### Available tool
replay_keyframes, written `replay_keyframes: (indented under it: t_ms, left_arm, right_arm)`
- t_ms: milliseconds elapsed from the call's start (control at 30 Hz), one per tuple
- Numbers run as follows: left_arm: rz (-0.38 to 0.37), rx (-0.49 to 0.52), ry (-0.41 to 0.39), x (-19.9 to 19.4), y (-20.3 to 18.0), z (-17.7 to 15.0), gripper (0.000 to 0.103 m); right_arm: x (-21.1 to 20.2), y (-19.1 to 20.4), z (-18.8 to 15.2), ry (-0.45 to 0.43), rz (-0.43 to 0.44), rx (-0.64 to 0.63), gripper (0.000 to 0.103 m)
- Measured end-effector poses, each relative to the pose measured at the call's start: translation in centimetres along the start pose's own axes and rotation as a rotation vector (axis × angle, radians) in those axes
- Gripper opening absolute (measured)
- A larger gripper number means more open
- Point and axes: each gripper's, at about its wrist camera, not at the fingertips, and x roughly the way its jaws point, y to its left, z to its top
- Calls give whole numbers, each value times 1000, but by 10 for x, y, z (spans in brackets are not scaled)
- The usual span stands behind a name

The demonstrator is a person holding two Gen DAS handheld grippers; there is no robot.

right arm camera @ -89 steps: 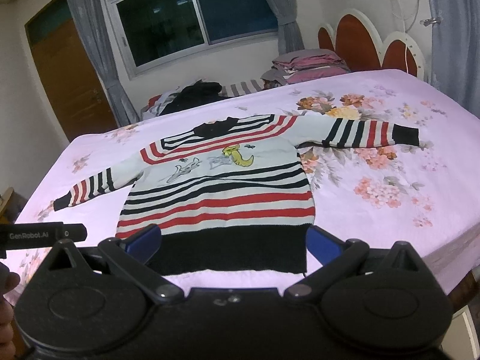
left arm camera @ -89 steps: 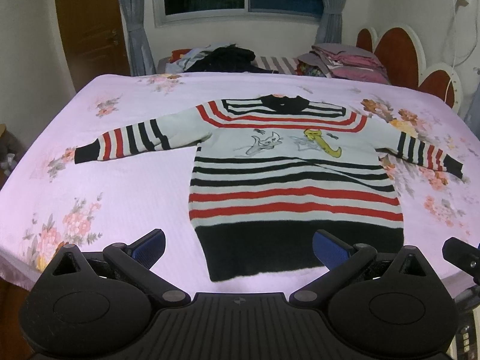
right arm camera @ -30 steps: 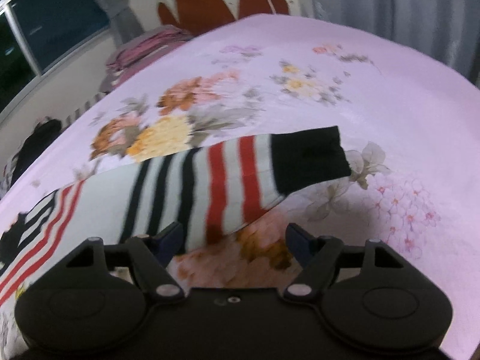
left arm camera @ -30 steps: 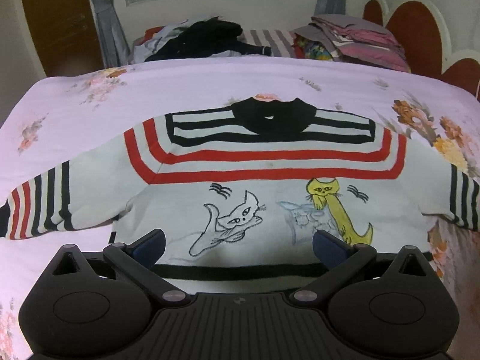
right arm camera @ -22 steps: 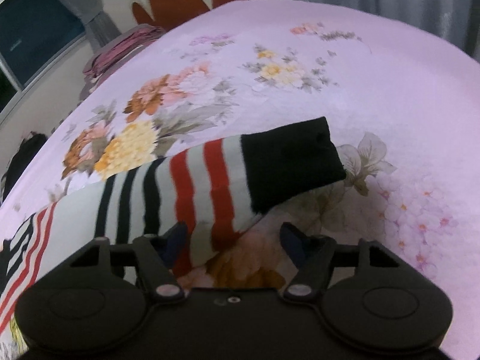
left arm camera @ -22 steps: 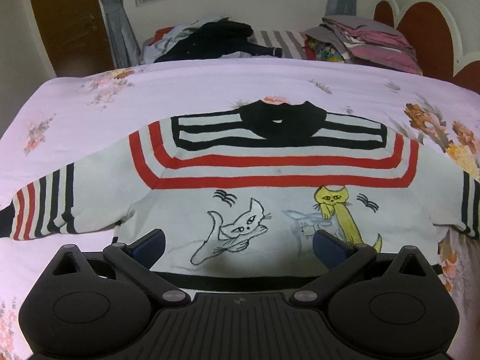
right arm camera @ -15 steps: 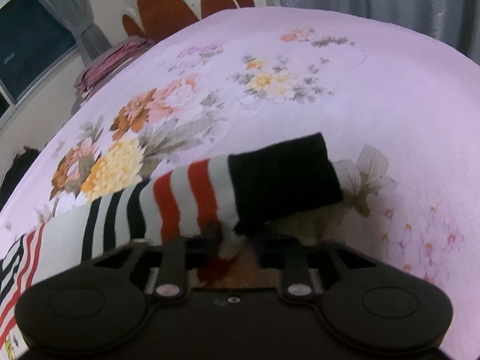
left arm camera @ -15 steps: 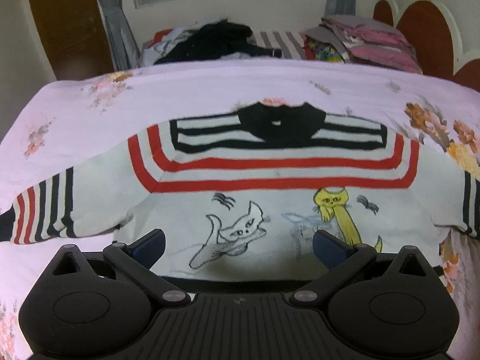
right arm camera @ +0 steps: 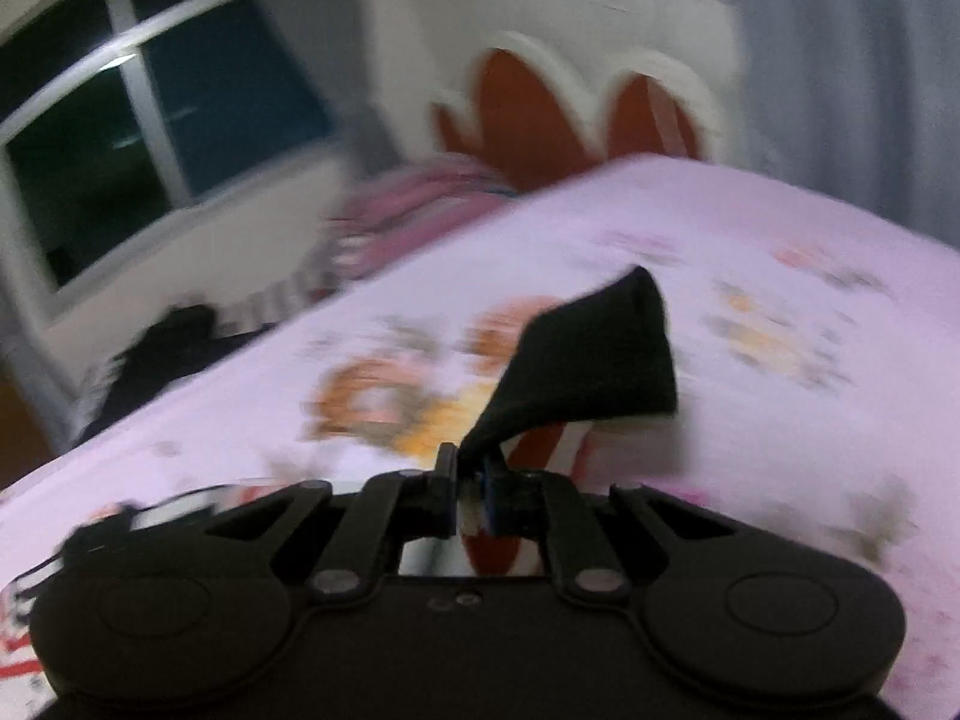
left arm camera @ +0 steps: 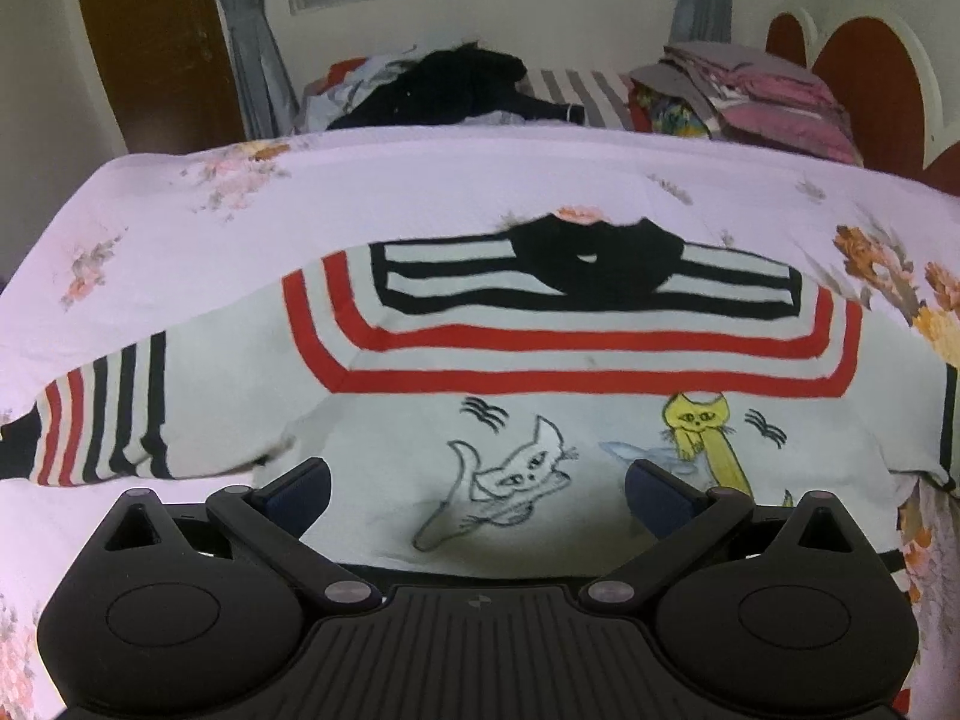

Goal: Fold small clothes
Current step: 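Fold the sleeve across the sweater body with the right gripper while the left gripper grasps the other cuff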

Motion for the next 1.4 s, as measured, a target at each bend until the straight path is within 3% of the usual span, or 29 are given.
replay_keyframes:
  t_ms: [167, 300, 433, 500, 567, 667, 700, 833, 867, 967, 1133, 1200, 1233, 1267, 1400]
  left_arm:
    - [-38, -32, -26, -1, 31, -2, 103]
    - [-45, -56, -21, 4, 57, -4, 103]
    - [-30, -88, 27, 16, 78, -1, 103]
    - [-90, -124, 23, 22, 90, -2, 103]
    - [-136, -170, 13, 27, 99, -4, 103]
    - [-196, -224, 16, 39, 104, -4, 103]
    - [-218, -227, 15, 43, 102, -3, 103]
    - [-321, -218, 42, 60, 83, 2, 103]
    - [-352, -193, 47, 65, 73, 4, 103]
    - [-416, -127, 71, 80, 41, 7, 103]
    - [-448, -113, 83, 110, 2, 14, 102]
    - [-456, -134, 102, 122, -6, 15, 88]
    - [-477, -148, 119, 127, -8, 15, 67]
    - [-500, -170, 143, 134, -10, 15, 58]
    - [-481, -211, 128, 140, -15, 15, 56]
  right_arm:
    - [11, 91, -8, 21, 181, -114, 8]
    - [29, 165, -36, 100, 296, -202, 8]
    - [54, 214, -73, 224, 356, -255, 8]
    - [66, 229, -91, 287, 367, -279, 9]
    - [69, 244, -108, 328, 374, -301, 15]
    - [66, 245, -122, 378, 396, -283, 29]
    - [63, 243, -121, 380, 400, -282, 29]
    - [36, 225, -110, 332, 386, -279, 40]
    - [28, 217, -106, 315, 372, -284, 46]
    - [7, 189, -108, 275, 302, -322, 48]
    - [0, 141, -109, 257, 147, -342, 50]
    - [4, 122, -108, 267, 92, -313, 50]
    - [8, 116, -108, 272, 76, -296, 50]
    - [11, 110, -109, 276, 65, -281, 50]
    - [23, 96, -105, 286, 58, -224, 50]
